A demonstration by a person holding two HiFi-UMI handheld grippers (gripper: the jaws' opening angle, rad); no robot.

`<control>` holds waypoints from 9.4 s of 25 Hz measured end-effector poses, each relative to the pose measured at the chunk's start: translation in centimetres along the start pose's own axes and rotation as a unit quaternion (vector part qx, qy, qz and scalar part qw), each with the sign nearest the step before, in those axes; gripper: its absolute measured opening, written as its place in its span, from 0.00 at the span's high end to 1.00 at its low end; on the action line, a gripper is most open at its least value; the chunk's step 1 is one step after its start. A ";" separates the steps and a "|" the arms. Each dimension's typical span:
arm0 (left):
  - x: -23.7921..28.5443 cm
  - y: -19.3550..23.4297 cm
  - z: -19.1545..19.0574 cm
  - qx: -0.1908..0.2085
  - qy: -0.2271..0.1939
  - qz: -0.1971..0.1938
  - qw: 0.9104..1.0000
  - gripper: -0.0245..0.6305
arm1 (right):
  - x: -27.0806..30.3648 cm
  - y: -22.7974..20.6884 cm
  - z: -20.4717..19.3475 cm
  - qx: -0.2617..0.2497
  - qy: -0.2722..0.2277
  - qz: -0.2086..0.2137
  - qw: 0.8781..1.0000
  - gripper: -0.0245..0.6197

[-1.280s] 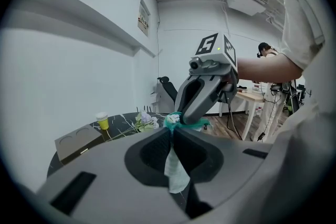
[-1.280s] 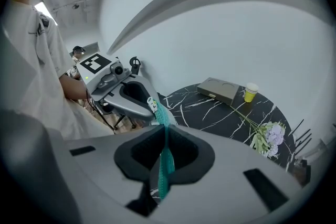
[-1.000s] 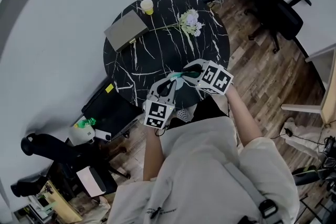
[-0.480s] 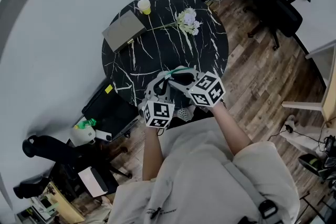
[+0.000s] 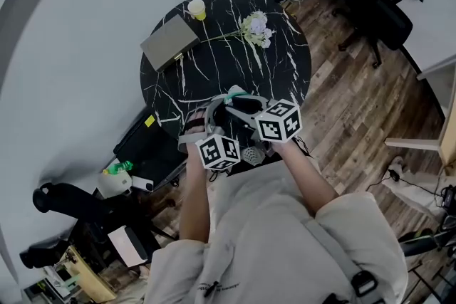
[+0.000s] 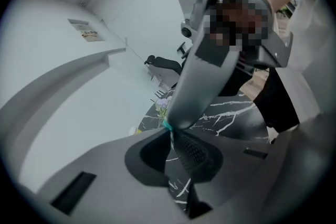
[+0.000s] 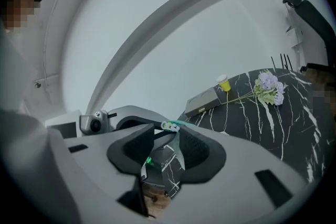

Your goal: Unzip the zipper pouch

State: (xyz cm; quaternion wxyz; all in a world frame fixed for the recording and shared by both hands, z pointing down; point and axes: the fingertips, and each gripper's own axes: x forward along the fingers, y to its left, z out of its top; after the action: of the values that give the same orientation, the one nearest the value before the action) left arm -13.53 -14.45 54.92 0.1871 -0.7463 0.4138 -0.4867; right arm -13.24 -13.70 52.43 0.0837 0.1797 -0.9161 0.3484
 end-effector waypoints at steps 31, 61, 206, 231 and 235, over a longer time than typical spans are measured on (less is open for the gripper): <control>0.4 0.9 -0.9 0.111 0.024 0.016 0.993 0.91 | -0.8 -0.9 0.5 0.225 -0.104 0.098 0.964 0.95; -0.2 0.0 0.0 -0.190 -0.065 -0.087 0.976 0.91 | -1.2 -1.6 0.3 0.174 -0.089 0.070 0.978 0.95; -2.4 1.4 1.7 -0.280 -0.109 -0.115 0.947 0.88 | -8.2 -11.2 2.5 -0.048 0.086 -0.119 0.988 0.86; -3.3 4.4 -3.4 -0.450 -0.127 -0.076 0.881 0.88 | -4.3 -1.8 1.5 -0.181 -0.026 -0.103 0.978 0.83; -3.4 4.7 -3.2 -0.459 -0.135 -0.078 0.875 0.88 | -4.1 -1.8 1.4 -0.184 -0.030 -0.114 0.976 0.84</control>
State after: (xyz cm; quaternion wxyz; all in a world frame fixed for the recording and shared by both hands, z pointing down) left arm -19.05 -14.13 51.23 -0.1606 -0.8367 0.5018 -0.1495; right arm -8.83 -14.83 51.35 0.1271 0.2743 -0.9403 0.1565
